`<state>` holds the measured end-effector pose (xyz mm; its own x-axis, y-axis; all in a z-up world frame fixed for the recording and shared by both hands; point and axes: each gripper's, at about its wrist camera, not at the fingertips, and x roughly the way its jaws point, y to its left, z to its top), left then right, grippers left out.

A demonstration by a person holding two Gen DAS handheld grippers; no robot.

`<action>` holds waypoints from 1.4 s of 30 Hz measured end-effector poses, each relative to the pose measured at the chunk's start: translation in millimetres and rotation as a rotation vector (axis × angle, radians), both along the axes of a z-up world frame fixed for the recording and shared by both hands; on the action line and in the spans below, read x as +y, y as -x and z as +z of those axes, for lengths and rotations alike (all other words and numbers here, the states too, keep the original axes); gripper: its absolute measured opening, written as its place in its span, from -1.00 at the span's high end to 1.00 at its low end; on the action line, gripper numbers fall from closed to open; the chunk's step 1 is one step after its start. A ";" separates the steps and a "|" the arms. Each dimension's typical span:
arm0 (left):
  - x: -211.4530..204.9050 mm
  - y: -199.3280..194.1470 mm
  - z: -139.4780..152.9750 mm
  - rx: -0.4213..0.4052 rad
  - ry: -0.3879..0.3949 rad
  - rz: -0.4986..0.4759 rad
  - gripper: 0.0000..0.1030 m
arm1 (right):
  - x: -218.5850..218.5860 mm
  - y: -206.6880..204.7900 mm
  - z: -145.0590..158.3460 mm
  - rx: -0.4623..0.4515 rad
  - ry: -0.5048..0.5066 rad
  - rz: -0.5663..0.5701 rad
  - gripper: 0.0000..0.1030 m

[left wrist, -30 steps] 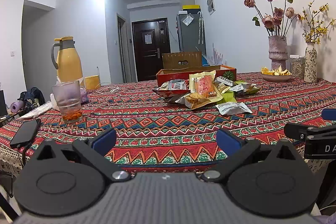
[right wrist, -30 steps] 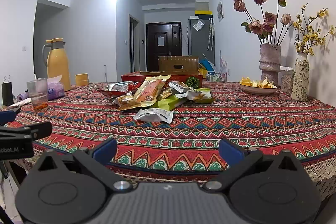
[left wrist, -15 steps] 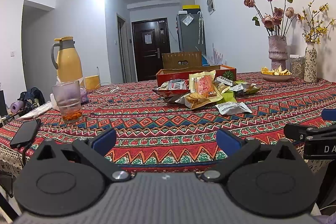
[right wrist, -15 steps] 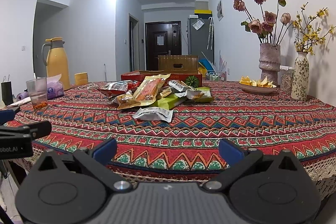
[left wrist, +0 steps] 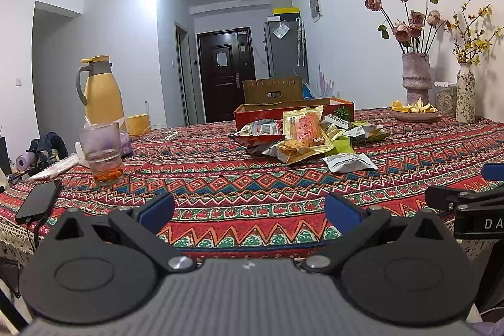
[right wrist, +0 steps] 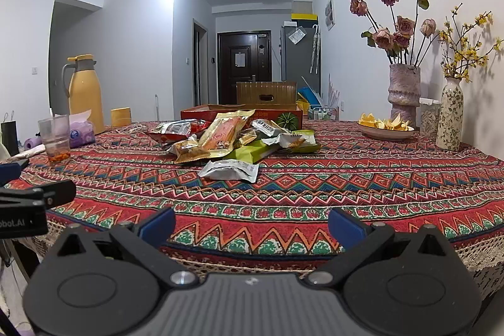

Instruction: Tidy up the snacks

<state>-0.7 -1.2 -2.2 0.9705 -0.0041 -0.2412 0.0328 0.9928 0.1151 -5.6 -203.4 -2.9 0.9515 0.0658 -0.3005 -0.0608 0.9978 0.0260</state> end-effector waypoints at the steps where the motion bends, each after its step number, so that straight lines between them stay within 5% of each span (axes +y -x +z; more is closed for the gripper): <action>1: 0.1 0.0 0.3 0.000 -0.001 0.000 -1.00 | 0.3 0.0 0.1 -0.001 0.000 0.000 -1.00; 42: -0.1 -1.1 -0.3 0.005 0.000 -0.001 -1.00 | 0.1 -2.2 -1.7 0.012 0.003 -0.004 -1.00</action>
